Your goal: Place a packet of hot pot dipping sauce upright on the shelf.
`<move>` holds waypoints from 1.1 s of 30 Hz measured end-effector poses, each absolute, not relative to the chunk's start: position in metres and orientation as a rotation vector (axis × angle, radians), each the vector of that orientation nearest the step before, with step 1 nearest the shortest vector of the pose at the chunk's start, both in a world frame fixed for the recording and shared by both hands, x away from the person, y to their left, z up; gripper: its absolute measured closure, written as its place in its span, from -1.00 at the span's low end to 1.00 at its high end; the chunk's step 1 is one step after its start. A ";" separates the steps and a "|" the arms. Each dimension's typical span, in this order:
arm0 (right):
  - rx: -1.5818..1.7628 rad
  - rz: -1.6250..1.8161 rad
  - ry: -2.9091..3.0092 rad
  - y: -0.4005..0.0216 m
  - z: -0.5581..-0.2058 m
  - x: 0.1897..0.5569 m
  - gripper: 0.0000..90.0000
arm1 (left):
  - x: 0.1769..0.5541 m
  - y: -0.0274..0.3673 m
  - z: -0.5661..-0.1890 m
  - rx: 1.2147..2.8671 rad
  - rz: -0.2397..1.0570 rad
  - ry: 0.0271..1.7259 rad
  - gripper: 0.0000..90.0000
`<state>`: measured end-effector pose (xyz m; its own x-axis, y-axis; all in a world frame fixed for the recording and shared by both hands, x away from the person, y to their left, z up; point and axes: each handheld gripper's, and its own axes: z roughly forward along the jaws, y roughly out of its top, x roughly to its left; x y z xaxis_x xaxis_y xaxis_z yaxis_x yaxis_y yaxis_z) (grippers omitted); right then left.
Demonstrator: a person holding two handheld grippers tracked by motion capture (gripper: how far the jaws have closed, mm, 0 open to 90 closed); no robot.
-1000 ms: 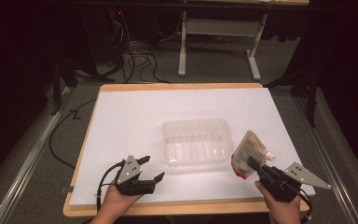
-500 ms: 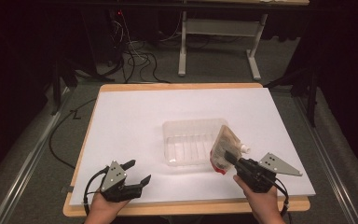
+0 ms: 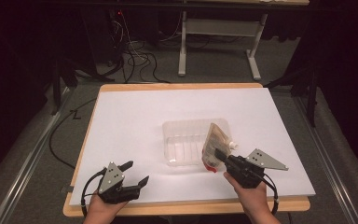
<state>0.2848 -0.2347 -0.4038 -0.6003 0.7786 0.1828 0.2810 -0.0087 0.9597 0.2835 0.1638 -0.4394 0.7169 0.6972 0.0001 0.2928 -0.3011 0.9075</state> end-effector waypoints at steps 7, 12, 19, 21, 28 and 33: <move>1.132 1.611 1.896 -0.225 -0.406 0.295 1.00 | 0.284 0.163 -0.438 1.889 0.492 0.755 -0.46; 1.134 1.547 1.904 -0.218 -0.404 0.301 1.00 | 0.283 0.163 -0.438 1.888 0.493 0.749 -0.46; 1.143 1.498 1.908 -0.212 -0.405 0.313 1.00 | 0.283 0.166 -0.437 1.879 0.495 0.752 -0.46; 1.143 1.488 1.905 -0.210 -0.405 0.316 1.00 | 0.283 0.165 -0.437 1.880 0.493 0.751 -0.46; 1.141 1.471 1.912 -0.205 -0.407 0.326 1.00 | 0.283 0.164 -0.437 1.883 0.491 0.749 -0.46; 1.140 1.454 1.910 -0.203 -0.409 0.334 1.00 | 0.283 0.164 -0.437 1.884 0.495 0.749 -0.46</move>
<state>0.3337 -0.2029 -0.4087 -0.5380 0.8360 0.1083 0.3266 0.0882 0.9410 0.2828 0.1636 -0.4372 0.7237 0.6901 0.0082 0.2774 -0.3017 0.9122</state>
